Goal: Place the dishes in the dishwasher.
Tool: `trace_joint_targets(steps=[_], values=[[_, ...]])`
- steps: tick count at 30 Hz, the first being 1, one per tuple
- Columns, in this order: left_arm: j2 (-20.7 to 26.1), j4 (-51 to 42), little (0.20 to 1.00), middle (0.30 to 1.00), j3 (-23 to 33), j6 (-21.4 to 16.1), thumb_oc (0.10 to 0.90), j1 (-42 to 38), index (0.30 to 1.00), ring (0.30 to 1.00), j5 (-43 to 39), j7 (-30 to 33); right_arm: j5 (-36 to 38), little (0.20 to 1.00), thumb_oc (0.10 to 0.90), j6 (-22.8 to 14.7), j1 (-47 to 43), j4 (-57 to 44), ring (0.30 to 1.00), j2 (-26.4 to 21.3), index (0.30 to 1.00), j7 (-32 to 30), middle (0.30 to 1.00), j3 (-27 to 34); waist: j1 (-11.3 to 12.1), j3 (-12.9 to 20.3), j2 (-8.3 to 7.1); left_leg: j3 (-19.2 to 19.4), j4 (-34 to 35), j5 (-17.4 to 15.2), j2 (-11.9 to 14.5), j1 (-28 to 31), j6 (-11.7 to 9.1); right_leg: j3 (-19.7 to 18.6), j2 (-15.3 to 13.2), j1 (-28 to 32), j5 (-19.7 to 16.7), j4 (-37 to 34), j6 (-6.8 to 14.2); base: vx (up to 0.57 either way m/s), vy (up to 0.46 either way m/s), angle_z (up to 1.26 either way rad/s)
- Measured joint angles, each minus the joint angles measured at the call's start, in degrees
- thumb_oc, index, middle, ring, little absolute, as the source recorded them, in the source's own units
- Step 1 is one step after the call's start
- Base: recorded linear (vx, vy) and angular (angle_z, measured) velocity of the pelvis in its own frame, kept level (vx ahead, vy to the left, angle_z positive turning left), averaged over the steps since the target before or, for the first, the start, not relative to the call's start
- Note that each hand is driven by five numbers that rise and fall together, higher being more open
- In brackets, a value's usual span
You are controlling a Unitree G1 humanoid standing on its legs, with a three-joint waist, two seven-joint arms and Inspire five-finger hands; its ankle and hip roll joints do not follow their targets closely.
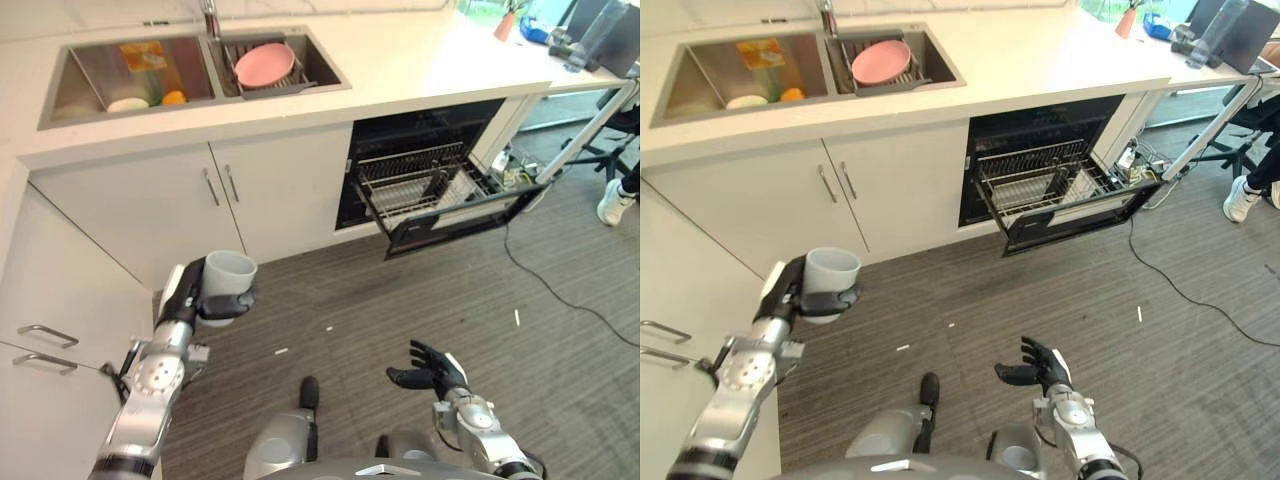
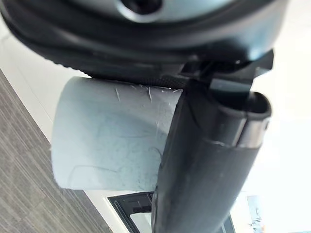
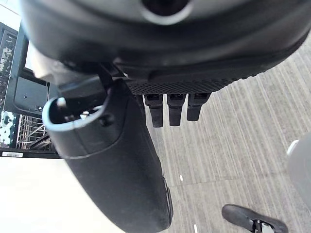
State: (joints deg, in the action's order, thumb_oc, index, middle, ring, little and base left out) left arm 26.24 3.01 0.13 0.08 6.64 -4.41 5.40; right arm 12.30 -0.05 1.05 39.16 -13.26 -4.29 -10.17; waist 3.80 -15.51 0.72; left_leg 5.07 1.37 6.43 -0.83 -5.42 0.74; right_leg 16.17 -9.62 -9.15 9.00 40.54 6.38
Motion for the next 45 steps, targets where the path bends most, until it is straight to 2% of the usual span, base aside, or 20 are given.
trace_joint_targets(steps=[1, 2, 4, 5, 6, 7, 8, 15, 17, 20, 23, 26, 30, 32, 34, 35, 38, 39, 40, 45], values=[[-0.1, 0.9, 0.3, 0.3, -0.1, 0.1, 0.4, -0.2, 0.3, 0.3, 0.0, -0.1, 0.0, 0.9, 0.8, 0.0, -0.6, -0.1, 0.9, 0.0, 0.9, 0.0, 0.9, -0.1, -0.3, -0.1, -0.66, 2.0, 0.0, -1.8, 0.0, 0.3, -1.5, 1.1, -0.2, -0.6, -0.1, -3.0, 0.1, 0.37, -0.142, -0.25], [0.4, 1.3, 0.3, 0.3, -0.1, 0.1, 0.4, -0.2, 0.3, 0.3, 0.0, -0.4, 0.0, 0.9, 0.8, -0.4, -1.3, -1.0, 0.9, 0.0, 0.9, -0.1, 0.9, 0.1, -1.7, -1.9, -1.73, 3.8, -10.4, -5.3, -0.2, -3.0, 2.8, 0.8, -3.3, -1.6, 0.0, -7.6, 0.4, 0.29, -0.133, -0.16], [-1.6, 2.9, 0.3, 0.3, 0.3, 0.3, 0.4, 0.0, 0.3, 0.3, 0.0, -0.4, 0.0, 0.9, 0.8, 0.0, -0.7, -0.7, 0.9, -0.2, 0.9, -0.1, 0.9, 0.5, -0.7, -1.9, -1.44, 5.6, -9.1, -5.2, -1.1, -2.4, 5.1, 0.9, -3.9, -2.2, -0.6, -18.8, 0.0, 0.28, -0.136, -0.32], [-2.1, 3.5, 0.3, 0.3, 0.3, 0.2, 0.4, 0.1, 0.3, 0.3, 0.0, -0.4, 0.0, 0.9, 0.8, 0.0, -0.1, -0.1, 0.9, 0.3, 0.9, -0.4, 0.9, 0.6, -1.8, -2.9, -2.03, 6.4, -8.3, -6.9, -1.3, -1.5, 2.3, 1.1, -4.2, -3.9, -4.1, -26.1, 0.3, 0.36, -0.163, -0.17], [-1.4, 4.8, 0.3, 0.3, 0.8, -0.8, 0.4, -0.1, 0.3, 0.3, 0.0, -0.6, 0.0, 0.9, 0.8, -0.3, -0.1, 1.0, 0.9, 0.8, 0.9, -0.6, 0.9, 0.2, -2.4, -2.8, -4.05, 5.8, -20.4, -11.6, -1.7, -5.5, 5.5, -1.5, -7.6, -6.0, -6.1, -29.3, 2.5, 0.5, -0.208, -0.07], [-2.1, 6.4, 0.3, 0.3, 1.5, -0.5, 0.4, -0.1, 0.3, 0.3, 0.0, -0.3, 0.0, 0.9, 0.8, -0.3, -0.5, 0.9, 0.9, -0.3, 0.9, -0.3, 0.9, 0.5, -2.0, -2.7, -2.81, 0.7, -27.7, -21.3, 0.3, -6.3, 3.7, -2.2, -8.1, -6.9, -9.1, -34.2, 6.6, 0.27, -0.074, -0.39], [-2.8, 8.9, 0.3, 0.3, 2.4, 0.7, 0.4, -1.3, 0.3, 0.3, 0.0, 0.1, -0.1, 0.9, 0.8, 0.1, -1.1, 2.0, 0.9, 0.1, 0.9, -0.1, 0.9, 0.7, -1.4, -4.5, -2.91, 1.3, -29.1, -22.0, -0.7, -4.8, 3.6, -1.9, -9.6, -7.0, -11.2, -37.7, 5.8, 0.39, -0.129, -0.42], [-4.1, 7.9, 0.3, 0.3, 2.3, 1.7, 0.4, 4.1, 0.3, 0.3, 0.5, 0.2, -1.0, 0.9, 0.8, 1.3, 2.7, 1.8, 0.9, 1.0, 0.9, 0.6, 0.9, -0.2, -4.0, -1.9, -2.88, -3.1, -11.8, -18.1, -0.5, 9.0, 1.8, 1.8, 1.8, -1.3, -17.3, -37.0, -4.3, 0.36, -0.201, 0.29], [-5.3, 6.5, 0.3, 0.3, 2.2, 1.7, 0.4, 4.4, 0.3, 0.3, 0.5, -0.1, -1.0, 0.9, 0.8, 1.4, 0.3, 2.1, 0.9, -0.7, 0.9, 0.5, 0.9, -0.6, -3.7, -1.7, -0.96, -3.7, -16.8, -18.0, 2.0, 8.8, 1.4, 2.7, 4.1, 1.1, -15.3, -35.5, -9.1, 0.28, -0.323, 0.23], [-5.3, 5.0, 0.3, 0.3, 1.4, 1.1, 0.4, 3.8, 0.3, 0.3, 0.4, -0.1, -0.9, 0.9, 0.8, 0.0, -0.4, 0.4, 0.9, -2.1, 0.9, -0.1, 0.9, -0.2, -2.8, -0.6, -1.29, -3.9, -38.9, -14.1, 4.2, 1.2, -4.1, 4.1, 5.4, 6.3, -13.1, -36.3, -11.5, 0.17, -0.214, 0.06], [-5.1, 3.5, 0.3, 0.3, 0.9, 0.4, 0.4, 2.4, 0.3, 0.3, 0.4, -0.1, -0.9, 0.9, 0.8, -0.6, -0.7, -1.0, 0.9, -3.1, 0.9, -0.3, 0.9, 0.3, -2.2, 0.1, -2.08, -2.8, -42.5, -16.0, 6.6, -3.9, -6.0, 3.9, 5.5, 8.8, -8.8, -37.6, -13.4, 0.28, -0.097, 0.24], [-5.1, 2.4, 0.3, 0.3, 0.0, 0.1, 0.4, 2.3, 0.3, 0.3, 0.4, -0.3, -0.9, 0.9, 0.8, -0.1, -0.4, -0.6, 0.9, -2.8, 0.9, -1.1, 0.9, 2.7, 0.0, -0.3, -2.35, -2.4, -26.5, -16.4, 5.7, -6.2, -5.3, 3.0, 5.1, 12.3, -8.2, -40.0, -9.7, 0.22, 0.005, -0.06], [-5.4, 4.1, 0.3, 0.3, 0.0, 0.3, 0.4, 2.4, 0.3, 0.3, 0.4, -0.4, -0.9, 0.9, 0.8, 0.0, -1.4, 4.8, 0.9, -2.7, 0.9, -1.1, 0.9, 2.2, 2.4, -0.9, -1.19, -4.3, -4.9, -3.7, 3.5, -8.8, -7.9, 0.6, 5.2, 15.0, -8.8, -44.4, -7.5, 0.22, 0.04, -0.33], [-5.4, 4.1, 0.3, 0.3, 0.0, 0.4, 0.4, 3.9, 0.3, 0.3, 0.4, -0.4, -0.9, 0.9, 0.8, 0.2, -0.4, 5.8, 0.9, -3.0, 0.9, -0.9, 0.9, 2.1, 3.3, -0.8, 1.71, -4.2, -5.3, -1.6, 5.3, -8.6, -7.0, -0.5, 6.7, 17.1, -8.3, -45.2, -4.9, 0.24, 0.087, -0.44], [-5.3, 4.1, 0.3, 0.3, 0.0, 0.5, 0.4, 3.9, 0.3, 0.3, 0.4, -0.4, -0.9, 0.9, 0.8, 0.2, -0.3, 5.9, 0.9, -2.9, 0.9, -0.9, 0.9, 2.1, 3.4, -0.9, 1.78, -4.1, -5.5, -0.7, 5.2, -8.5, -6.1, -0.6, 6.6, 17.4, -8.2, -45.3, -4.7, 0.15, 0.082, -0.28], [-4.4, 4.0, 0.3, 0.3, 0.9, 1.3, 0.4, 4.6, 0.3, 0.3, 0.5, -0.1, -1.0, 0.9, 0.8, 0.8, 1.7, 5.5, 0.9, -1.9, 0.9, -0.2, 0.9, 1.3, 3.6, -0.8, -0.54, -1.2, -6.1, -1.0, 2.2, -6.4, -1.4, -0.8, 3.0, 18.2, -7.2, -43.9, -3.5, 0.1, 0.094, -0.48], [-3.8, 4.0, 0.3, 0.3, 0.9, 1.5, 0.4, 4.3, 0.3, 0.3, 0.5, -0.3, -1.0, 0.9, 0.8, 0.8, 2.0, 5.6, 0.9, -0.8, 0.9, -0.1, 0.9, 1.2, 2.9, -0.9, -0.59, 0.6, -4.1, -2.3, 1.4, -1.3, 1.4, -0.7, 0.8, 17.7, -7.1, -36.0, -1.7, 0.15, 0.227, -0.53], [-3.1, 3.8, 0.3, 0.3, 0.7, 1.4, 0.4, 4.0, 0.3, 0.3, 0.5, -0.3, -1.3, 0.9, 0.8, 0.8, 0.7, 5.5, 0.9, 0.1, 0.9, -0.1, 0.9, 2.0, 2.1, -2.1, 0.54, 2.3, -3.1, -2.8, 2.6, 2.3, 2.7, -0.2, -2.1, 10.2, -5.3, -17.1, 3.7, 0.03, 0.115, -0.49], [-2.0, 3.9, 0.3, 0.3, 0.2, 1.6, 0.4, 3.6, 0.3, 0.3, 0.5, -0.8, -1.4, 0.9, 0.8, 0.8, 0.5, 5.3, 0.9, 0.2, 0.9, 0.0, 0.9, 2.0, 0.6, -2.0, 0.54, 2.4, -3.5, -3.7, 2.6, 2.6, 3.4, -0.5, -3.5, 5.5, -5.7, -9.5, 4.5, 0.04, 0.076, -0.26], [-1.4, 3.8, 0.3, 0.3, -1.1, 1.8, 0.4, 4.2, 0.3, 0.3, 0.6, -1.9, -1.5, 0.9, 0.8, 1.5, 1.1, 4.9, 0.9, 0.0, 0.9, -0.1, 0.9, 3.7, -0.3, -1.0, -0.62, 3.2, -2.3, -4.0, 1.5, 5.0, 3.8, -0.1, -6.7, 0.5, -4.9, -11.2, 2.3, 0.06, -0.161, 0.04]])
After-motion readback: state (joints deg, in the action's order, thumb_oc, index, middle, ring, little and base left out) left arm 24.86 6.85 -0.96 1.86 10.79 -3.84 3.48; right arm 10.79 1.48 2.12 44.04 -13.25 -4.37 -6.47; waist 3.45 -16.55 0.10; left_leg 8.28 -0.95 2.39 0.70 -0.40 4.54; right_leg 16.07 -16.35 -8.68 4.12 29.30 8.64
